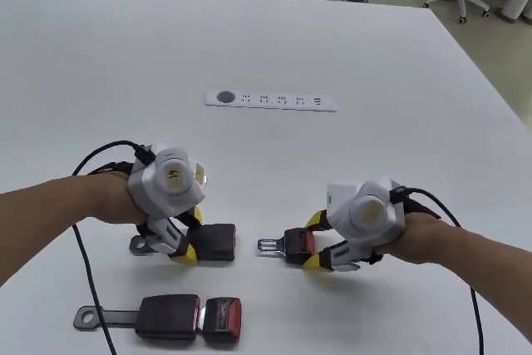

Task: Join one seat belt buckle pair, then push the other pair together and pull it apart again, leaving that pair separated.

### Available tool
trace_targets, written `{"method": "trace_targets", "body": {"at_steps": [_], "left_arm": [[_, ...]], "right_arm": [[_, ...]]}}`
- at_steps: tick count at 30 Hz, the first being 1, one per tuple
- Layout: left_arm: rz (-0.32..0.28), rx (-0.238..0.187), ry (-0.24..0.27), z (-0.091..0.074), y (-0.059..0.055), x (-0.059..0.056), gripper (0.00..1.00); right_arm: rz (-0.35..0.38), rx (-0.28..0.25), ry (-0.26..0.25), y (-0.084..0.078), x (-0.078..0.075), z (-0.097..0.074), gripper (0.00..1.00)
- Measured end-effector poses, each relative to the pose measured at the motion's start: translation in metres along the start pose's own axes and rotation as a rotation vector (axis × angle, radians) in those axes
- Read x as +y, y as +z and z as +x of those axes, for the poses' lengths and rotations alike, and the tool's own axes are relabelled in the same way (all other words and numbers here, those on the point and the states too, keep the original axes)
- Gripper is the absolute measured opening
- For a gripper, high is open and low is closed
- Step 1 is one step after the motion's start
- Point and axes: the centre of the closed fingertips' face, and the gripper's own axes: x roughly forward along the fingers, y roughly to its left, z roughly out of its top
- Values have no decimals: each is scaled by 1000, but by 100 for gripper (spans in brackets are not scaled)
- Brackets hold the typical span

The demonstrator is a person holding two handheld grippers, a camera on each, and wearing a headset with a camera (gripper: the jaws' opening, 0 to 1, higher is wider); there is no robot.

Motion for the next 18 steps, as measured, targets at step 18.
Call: {"method": "trace_targets", "body": {"at_steps": [18], "left_arm": [[2,-5,0,1,0,0,32]], "right_arm": [[7,-29,3,23,1,15,30]]}}
